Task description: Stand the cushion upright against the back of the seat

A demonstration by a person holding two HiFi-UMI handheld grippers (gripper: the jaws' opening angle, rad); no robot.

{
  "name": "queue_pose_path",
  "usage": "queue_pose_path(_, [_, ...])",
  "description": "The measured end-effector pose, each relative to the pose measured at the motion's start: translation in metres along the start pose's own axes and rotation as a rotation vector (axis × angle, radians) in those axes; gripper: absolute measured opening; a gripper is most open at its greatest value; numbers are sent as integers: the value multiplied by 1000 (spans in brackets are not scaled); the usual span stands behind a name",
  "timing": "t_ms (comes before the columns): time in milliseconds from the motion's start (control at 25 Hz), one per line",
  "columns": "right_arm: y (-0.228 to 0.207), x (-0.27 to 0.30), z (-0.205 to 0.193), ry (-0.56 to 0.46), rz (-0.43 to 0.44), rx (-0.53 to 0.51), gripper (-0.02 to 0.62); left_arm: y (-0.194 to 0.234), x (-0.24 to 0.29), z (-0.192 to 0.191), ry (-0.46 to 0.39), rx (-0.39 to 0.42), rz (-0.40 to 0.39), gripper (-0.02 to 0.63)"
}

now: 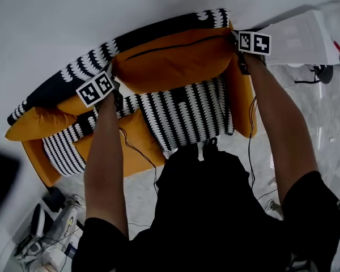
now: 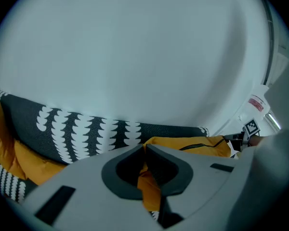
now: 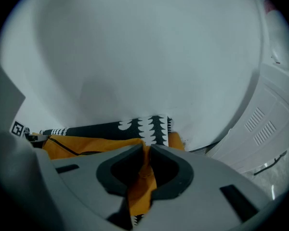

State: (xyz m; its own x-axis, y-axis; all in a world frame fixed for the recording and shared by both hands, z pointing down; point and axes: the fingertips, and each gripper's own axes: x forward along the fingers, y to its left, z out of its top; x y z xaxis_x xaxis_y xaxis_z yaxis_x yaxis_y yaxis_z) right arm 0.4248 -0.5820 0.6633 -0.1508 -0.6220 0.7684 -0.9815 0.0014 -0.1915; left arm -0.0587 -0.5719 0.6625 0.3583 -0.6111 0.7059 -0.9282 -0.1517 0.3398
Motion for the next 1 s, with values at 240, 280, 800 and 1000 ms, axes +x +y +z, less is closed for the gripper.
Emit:
queue_pose_path(240, [-6,-8,3,31,-11,-52,146,5,-11,15,-41,62,28,23])
queue_pose_path(280, [-8,-11,5,27,-18,-52,150,5,-14,18,-46,72,32,23])
queue_pose_path(800, [32,-80,21,-115,62,-120,150,-20,-64,43,-132,108,16,23])
queue_pose_path(1000, [70,-126,10,-204,182,-84,102,-58,-99,46,-183,160,-44,23])
